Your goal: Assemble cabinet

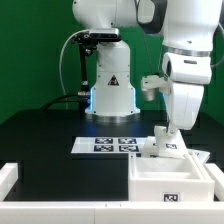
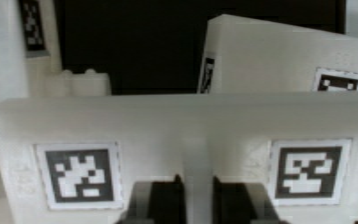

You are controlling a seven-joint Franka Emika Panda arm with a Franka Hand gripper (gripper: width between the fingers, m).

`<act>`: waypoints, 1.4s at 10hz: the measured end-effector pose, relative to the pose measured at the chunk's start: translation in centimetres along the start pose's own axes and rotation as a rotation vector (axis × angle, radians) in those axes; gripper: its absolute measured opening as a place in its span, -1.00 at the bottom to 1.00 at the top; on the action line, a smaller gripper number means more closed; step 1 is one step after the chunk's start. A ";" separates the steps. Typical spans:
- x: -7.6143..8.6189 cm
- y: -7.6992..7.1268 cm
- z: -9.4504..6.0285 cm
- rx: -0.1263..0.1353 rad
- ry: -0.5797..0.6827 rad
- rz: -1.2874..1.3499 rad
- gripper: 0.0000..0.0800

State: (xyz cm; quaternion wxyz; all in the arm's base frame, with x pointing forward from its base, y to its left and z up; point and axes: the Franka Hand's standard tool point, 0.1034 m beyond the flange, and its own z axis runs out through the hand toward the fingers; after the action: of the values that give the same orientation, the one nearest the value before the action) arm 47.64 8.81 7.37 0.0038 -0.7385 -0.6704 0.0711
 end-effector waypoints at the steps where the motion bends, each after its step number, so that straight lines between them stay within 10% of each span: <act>1: -0.1 0.0 0.1 0.001 0.000 0.001 -0.84; 14: 0.3 -0.7 0.3 0.008 -0.001 -0.005 -0.84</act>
Offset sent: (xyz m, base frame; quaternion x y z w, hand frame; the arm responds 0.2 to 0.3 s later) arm -0.0134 0.0020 0.0055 -0.0056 0.0009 0.0051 1.0000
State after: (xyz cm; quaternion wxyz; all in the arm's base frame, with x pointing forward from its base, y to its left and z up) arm 46.94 9.12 7.15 0.0067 -0.7368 -0.6720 0.0741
